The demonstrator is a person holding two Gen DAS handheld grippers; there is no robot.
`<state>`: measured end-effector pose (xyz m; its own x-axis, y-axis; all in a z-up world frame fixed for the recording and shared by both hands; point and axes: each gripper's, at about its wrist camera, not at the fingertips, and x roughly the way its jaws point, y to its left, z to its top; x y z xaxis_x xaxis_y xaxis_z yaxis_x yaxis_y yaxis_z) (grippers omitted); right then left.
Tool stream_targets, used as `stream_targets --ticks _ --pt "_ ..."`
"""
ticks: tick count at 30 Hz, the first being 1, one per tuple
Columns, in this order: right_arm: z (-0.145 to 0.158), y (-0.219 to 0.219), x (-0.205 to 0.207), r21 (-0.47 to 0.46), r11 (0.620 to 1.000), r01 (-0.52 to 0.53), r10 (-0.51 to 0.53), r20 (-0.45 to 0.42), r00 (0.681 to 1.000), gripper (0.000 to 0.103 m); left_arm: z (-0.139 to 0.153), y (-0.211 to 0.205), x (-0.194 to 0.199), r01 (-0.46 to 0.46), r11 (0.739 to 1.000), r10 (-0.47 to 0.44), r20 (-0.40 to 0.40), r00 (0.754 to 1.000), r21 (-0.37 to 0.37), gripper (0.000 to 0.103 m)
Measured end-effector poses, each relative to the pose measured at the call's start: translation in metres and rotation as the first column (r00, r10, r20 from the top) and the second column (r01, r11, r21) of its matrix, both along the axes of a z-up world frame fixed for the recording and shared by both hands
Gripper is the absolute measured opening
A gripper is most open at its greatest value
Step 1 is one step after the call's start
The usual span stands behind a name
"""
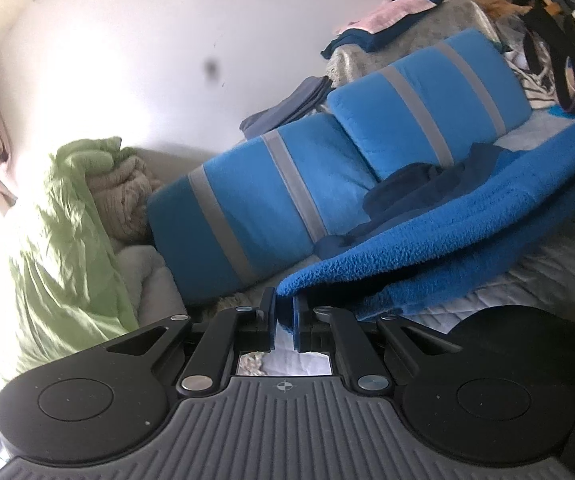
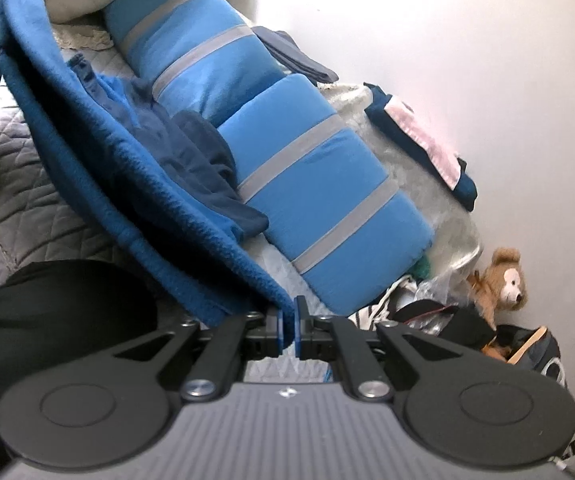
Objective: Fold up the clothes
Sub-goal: 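Lift the blue fleece edge high with both tools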
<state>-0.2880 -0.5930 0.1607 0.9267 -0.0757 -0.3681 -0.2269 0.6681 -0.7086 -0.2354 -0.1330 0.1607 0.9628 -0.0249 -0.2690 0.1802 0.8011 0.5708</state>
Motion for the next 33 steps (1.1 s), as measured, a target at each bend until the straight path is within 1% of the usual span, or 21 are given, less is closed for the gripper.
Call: stream_targets --ticks 5,7,15,22,25,28,33 --pt "0.008 -0.001 0.001 -0.027 1.000 -0.013 0.013 0.028 1.000 0.005 0.001 -0.005 -0.007 0.015 0.998 -0.017 0.023 1.000 0.065 0.008" --pt "0.009 -0.002 0.000 -0.032 0.999 -0.015 0.016 0.034 0.999 0.005 0.002 -0.006 -0.010 0.019 0.997 -0.022 0.031 0.999 0.079 0.008" --pt "0.012 -0.006 -0.011 -0.039 0.999 -0.009 0.011 0.052 0.999 0.005 0.009 -0.010 -0.027 0.026 0.996 -0.031 0.067 0.997 0.084 0.008" --pt "0.023 -0.007 -0.027 -0.043 0.999 0.002 0.002 0.081 0.997 0.005 0.020 -0.012 -0.043 0.022 0.996 -0.030 0.094 0.995 0.087 0.008" --pt "0.026 -0.007 -0.030 -0.046 0.999 0.001 0.002 0.080 0.997 0.005 0.025 -0.013 -0.048 0.024 0.996 -0.032 0.086 0.996 0.092 0.008" --pt "0.027 -0.006 -0.028 -0.059 0.998 -0.008 0.013 0.073 0.997 0.005 0.025 -0.014 -0.044 0.030 0.994 -0.037 0.065 0.997 0.101 0.008" --pt "0.018 -0.005 -0.013 -0.080 0.996 -0.031 0.035 0.053 0.998 0.005 0.015 -0.019 -0.030 0.042 0.986 -0.049 0.043 0.998 0.160 0.008"
